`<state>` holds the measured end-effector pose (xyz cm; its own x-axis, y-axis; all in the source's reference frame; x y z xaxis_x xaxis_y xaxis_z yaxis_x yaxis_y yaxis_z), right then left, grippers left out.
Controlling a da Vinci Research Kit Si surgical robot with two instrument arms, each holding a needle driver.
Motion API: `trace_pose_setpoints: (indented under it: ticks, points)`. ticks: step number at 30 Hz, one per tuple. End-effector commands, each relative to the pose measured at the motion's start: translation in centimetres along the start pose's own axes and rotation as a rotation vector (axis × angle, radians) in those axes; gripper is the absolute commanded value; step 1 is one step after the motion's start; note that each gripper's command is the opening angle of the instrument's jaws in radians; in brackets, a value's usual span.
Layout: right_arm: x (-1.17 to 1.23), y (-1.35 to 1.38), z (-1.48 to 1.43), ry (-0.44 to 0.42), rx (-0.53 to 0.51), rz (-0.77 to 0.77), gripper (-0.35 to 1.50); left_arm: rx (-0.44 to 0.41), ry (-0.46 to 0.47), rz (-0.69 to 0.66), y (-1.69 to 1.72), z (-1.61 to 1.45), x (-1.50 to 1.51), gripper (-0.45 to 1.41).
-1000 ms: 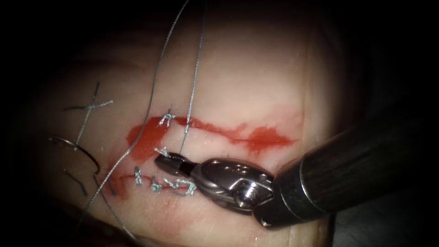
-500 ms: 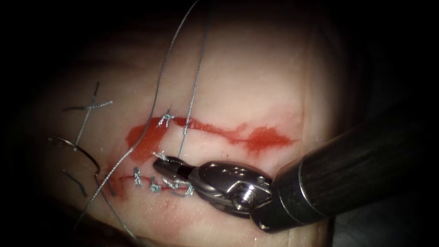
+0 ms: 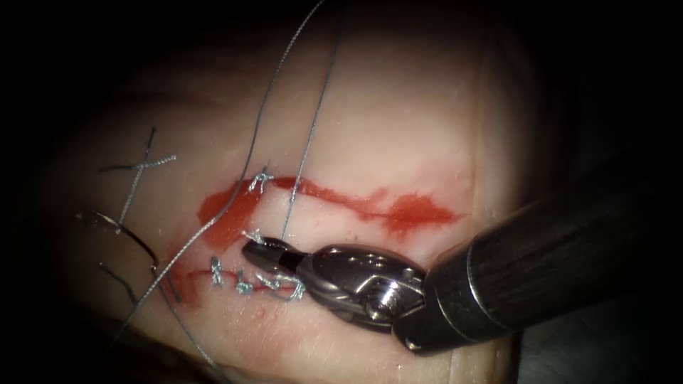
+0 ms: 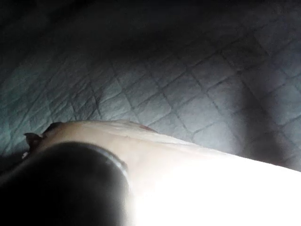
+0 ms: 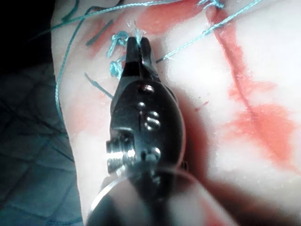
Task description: Wound Closure
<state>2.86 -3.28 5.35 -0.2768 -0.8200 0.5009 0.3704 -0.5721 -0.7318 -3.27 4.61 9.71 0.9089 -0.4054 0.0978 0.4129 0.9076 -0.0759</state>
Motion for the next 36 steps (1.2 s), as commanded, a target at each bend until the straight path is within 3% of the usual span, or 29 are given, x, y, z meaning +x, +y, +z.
trace_pose_setpoints:
  ticks: [1, 11, 13, 14, 15, 17, 22, 26, 31, 36]
  points:
    - [0.02, 0.04, 0.11, 0.001, -0.006, -0.004, -0.35, -0.008, 0.003, 0.000, 0.06, 0.08, -0.05, -0.45]
    - [0.00, 0.04, 0.10, 0.011, -0.006, -0.002, -0.35, -0.008, 0.002, 0.009, 0.05, 0.09, 0.03, -0.45]
    - [-0.10, 0.03, 0.08, -0.016, 0.047, 0.011, -0.35, 0.017, -0.013, 0.019, -0.02, -0.01, 0.09, -0.45]
    - [-0.17, 0.02, 0.05, -0.048, 0.067, 0.019, -0.08, 0.023, -0.018, 0.023, -0.06, -0.08, 0.13, -0.45]
    - [-0.27, -0.01, -0.03, -0.105, 0.051, -0.008, 0.94, 0.050, -0.034, 0.031, -0.16, -0.28, 0.24, -0.45]
    - [-0.32, -0.03, -0.07, -0.136, 0.025, -0.003, 1.04, 0.061, -0.039, 0.040, -0.20, -0.38, 0.28, -0.45]
    - [-0.52, -0.20, -0.36, -0.278, -0.037, 0.006, 1.11, 0.116, -0.075, 0.017, -0.35, -1.02, 0.55, -0.45]
    - [-0.63, -0.37, -0.55, -0.285, -0.061, 0.018, 1.21, 0.131, -0.107, -0.031, -0.40, -1.61, 0.78, -0.45]
    - [-0.67, -0.61, -0.62, -0.288, -0.045, 0.026, 1.11, 0.186, -0.137, -0.090, -0.49, -2.28, 1.06, -0.45]
    - [-0.70, -0.75, -0.49, -0.324, -0.028, 0.026, 1.06, 0.232, -0.163, -0.107, -0.64, -2.61, 1.18, -0.45]
